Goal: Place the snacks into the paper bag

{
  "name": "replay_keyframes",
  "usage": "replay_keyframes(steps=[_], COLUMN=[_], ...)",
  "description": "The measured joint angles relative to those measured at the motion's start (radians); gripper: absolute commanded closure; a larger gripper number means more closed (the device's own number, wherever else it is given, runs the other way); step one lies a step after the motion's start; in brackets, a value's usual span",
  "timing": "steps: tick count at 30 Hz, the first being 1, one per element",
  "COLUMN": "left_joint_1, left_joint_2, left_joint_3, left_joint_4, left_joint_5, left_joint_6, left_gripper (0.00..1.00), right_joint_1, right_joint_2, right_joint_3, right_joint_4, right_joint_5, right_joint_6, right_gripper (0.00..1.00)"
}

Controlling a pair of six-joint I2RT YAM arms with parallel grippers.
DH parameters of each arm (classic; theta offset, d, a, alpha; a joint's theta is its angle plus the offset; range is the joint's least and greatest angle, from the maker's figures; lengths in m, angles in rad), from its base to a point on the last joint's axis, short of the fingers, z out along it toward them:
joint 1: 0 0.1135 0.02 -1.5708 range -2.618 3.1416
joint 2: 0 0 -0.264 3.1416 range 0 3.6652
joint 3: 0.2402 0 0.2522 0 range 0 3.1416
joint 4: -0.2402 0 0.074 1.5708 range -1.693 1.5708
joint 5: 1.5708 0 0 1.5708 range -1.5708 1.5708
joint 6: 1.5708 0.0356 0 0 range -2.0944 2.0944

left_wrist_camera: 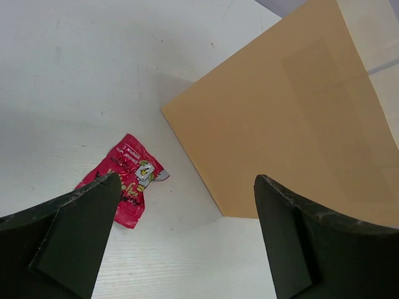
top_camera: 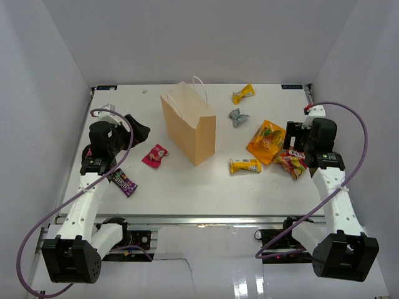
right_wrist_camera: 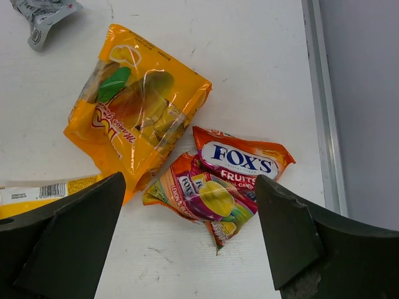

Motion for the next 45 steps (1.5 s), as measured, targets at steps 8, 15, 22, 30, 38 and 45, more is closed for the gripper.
replay_keyframes(steps=[8,15,22,30,38,45], left_joint_1=[0.000,0.000,0.000,0.000,0.000,0.000], left_joint_2=[0.001,0.002,-0.001,-0.010,-0.015,-0.015], left_joint_3=[-0.019,-0.031,-0.036,-0.090,-0.100,-0.100], left_joint_4=[0.008,0.012,0.017,0.032,0.032,0.031], left_joint_5=[0.043,0.057,0.069,0.092,0.118,0.125], left_joint_6=[0.003,0.008,0.009,-0.003,-0.006,-0.005], left_gripper=[0.02,0.02,0.02,0.02,0.02,0.02], right_joint_1=[-0.001,-0.092,-0.291,-0.301,-0.220,-0.186], right_joint_2=[0.013,0.208,0.508,0.697,0.856,0.923], right_joint_3=[0.002,0.138,0.298,0.371,0.438,0.446], right_joint_4=[-0.032,-0.164,-0.208,-0.174,-0.090,-0.024], right_joint_5=[-0.195,-0.371,-0.511,-0.635,-0.558,-0.581], right_joint_6=[-0.217,-0.332,-0.214,-0.031,0.122,0.216], right_gripper=[0.10,0.07,0.02,0.07,0.15,0.62])
